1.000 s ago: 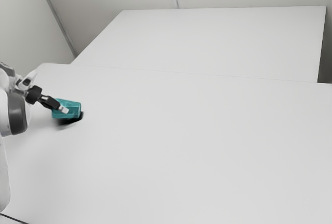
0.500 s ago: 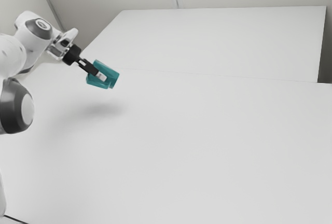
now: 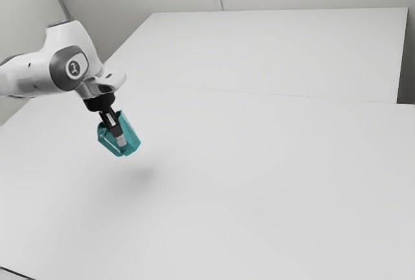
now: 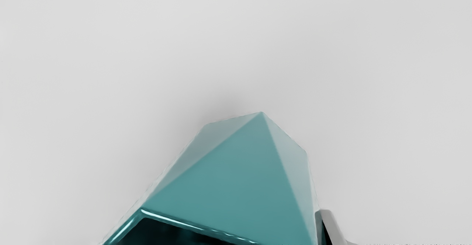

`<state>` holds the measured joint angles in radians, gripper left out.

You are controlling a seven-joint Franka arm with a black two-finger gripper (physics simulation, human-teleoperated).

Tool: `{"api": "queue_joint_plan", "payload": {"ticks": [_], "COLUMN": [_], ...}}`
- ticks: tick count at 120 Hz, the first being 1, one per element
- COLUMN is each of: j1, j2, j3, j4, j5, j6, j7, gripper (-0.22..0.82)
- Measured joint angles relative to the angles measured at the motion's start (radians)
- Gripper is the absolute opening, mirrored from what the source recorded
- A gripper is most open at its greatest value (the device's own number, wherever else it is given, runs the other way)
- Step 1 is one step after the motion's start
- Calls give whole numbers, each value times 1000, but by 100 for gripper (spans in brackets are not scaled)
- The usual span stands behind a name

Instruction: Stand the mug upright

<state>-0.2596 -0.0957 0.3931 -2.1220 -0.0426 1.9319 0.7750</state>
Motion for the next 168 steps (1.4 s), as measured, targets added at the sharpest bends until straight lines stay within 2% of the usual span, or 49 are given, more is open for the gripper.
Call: {"api": "queue_joint_plan", "payload": {"ticks": [17,38,71,168], "j1": [-2,-10,-11,0], "j2": [-18,18,31,152], "j3": [-22,-25,-25,-24], "j4": [-49,-68,-115,-146], "j5": [96,138,139,130], "j6": [77,161,215,342], "j7": [-117,-231,-361,-527], "gripper": [-17,-17,-17,-17]}}
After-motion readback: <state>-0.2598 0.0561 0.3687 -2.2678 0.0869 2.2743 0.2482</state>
